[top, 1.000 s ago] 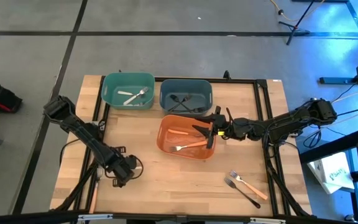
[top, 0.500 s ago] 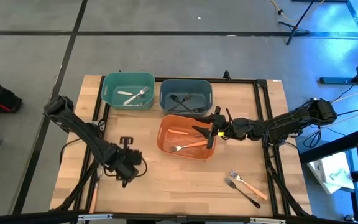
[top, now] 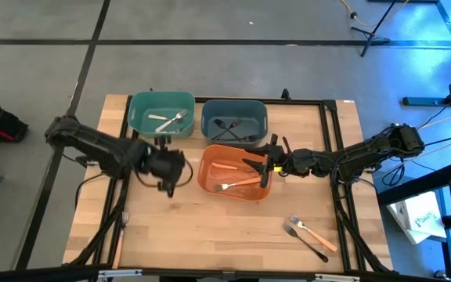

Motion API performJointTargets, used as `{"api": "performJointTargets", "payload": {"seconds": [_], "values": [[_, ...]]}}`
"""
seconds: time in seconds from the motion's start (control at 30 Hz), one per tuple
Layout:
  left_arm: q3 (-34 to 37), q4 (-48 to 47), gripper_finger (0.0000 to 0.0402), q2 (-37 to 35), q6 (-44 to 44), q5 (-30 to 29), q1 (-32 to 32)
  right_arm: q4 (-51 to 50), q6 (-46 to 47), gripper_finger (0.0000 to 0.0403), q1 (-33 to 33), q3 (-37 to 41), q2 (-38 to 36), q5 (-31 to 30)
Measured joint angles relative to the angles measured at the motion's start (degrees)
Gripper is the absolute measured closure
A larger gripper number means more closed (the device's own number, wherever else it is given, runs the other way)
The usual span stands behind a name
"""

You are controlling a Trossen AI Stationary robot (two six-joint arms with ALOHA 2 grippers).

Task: Sort silverware by color (type)
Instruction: Put the white fork into the green bin

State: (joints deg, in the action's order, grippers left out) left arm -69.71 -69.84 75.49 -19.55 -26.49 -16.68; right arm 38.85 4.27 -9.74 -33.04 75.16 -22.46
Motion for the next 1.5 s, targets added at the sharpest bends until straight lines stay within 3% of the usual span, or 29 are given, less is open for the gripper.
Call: {"api": "performJointTargets", "payload": {"seconds": [0.3, 0.47, 0.63, 0.87, 1.2, 1.5], "values": [[0.0, -0.1, 0.0364, -2.1, 8.7, -2.0, 15.5, 0.1, -0.5, 0.0242, 0.0, 0.0, 0.0, 0.0], [1.0, 4.7, 0.0364, -2.1, 18.4, -1.7, 23.9, -0.1, -0.1, 0.0242, 0.0, 0.0, 0.0, 0.0], [1.7, 7.2, 0.0364, -1.8, 27.5, -0.2, 34.0, -0.8, 1.5, 0.0242, 0.0, 0.0, 0.0, 0.0], [4.9, 8.8, 0.0364, -0.9, 30.5, 5.4, 45.3, -1.7, -0.1, 0.0242, 0.0, 0.0, 0.0, 0.0], [15.9, 16.7, 0.0364, -0.8, 34.0, 6.0, 51.0, -2.7, -1.1, 0.0242, 0.0, 0.0, 0.0, 2.4], [17.8, 21.0, 0.0364, -0.8, 38.7, 5.9, 52.5, -2.3, -3.4, 0.0242, 0.0, 0.0, 0.0, 2.5]]}}
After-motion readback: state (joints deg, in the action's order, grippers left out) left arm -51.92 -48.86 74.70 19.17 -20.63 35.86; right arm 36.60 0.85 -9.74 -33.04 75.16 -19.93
